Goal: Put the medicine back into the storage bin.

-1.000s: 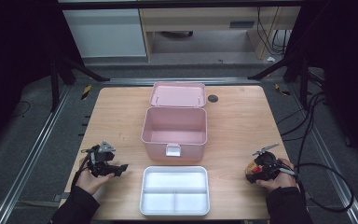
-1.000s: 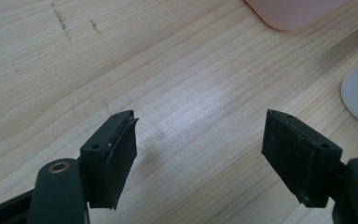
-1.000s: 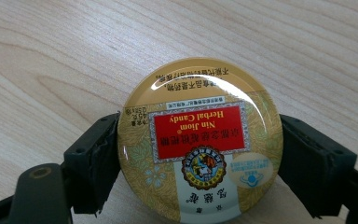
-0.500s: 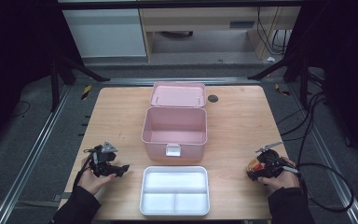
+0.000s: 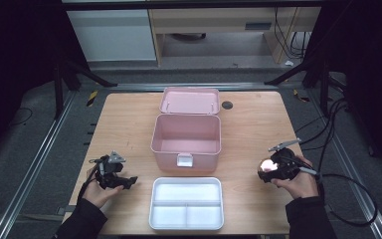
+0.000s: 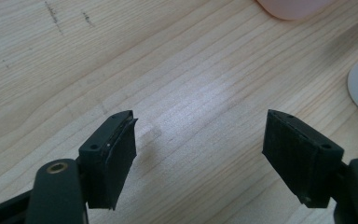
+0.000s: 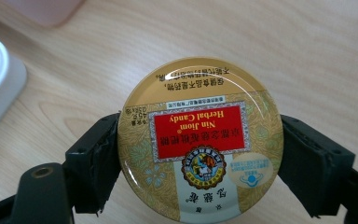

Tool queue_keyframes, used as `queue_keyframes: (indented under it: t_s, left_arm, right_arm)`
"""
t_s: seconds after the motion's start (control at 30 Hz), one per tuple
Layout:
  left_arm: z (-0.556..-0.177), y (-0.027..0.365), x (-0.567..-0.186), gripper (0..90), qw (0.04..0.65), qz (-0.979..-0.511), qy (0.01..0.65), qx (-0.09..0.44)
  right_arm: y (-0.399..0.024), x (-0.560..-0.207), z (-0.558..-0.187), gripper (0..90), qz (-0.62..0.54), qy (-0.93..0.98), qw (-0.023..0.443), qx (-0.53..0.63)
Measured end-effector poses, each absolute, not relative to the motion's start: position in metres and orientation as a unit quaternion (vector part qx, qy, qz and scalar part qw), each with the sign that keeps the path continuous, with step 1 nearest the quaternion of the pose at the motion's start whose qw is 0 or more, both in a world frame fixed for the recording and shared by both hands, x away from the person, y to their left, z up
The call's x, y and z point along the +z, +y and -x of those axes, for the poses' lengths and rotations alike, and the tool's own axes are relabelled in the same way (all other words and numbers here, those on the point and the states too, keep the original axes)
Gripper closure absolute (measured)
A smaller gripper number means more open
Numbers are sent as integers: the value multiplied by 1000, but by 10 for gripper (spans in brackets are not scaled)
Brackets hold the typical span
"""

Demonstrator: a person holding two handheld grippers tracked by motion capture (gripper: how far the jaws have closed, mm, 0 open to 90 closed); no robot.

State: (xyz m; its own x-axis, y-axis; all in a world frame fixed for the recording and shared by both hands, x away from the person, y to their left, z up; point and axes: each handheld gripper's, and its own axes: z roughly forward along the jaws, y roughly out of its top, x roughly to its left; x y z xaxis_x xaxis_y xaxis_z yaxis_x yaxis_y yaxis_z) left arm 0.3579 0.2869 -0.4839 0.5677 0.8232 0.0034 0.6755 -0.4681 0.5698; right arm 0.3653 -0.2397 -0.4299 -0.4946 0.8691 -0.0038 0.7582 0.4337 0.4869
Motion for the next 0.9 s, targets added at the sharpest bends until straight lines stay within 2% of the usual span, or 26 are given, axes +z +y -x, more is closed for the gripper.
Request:
queue_keyframes:
  t_s: [0.5, 0.9]
  left_arm:
    - [-358, 291, -481, 253, 267, -837, 453, 150]
    - [-359, 291, -481, 251, 267, -838, 453, 148]
  right_arm:
    - [-196, -373, -400, 208, -448, 838, 156, 269]
    - [-156, -344, -419, 208, -409, 850, 158, 291]
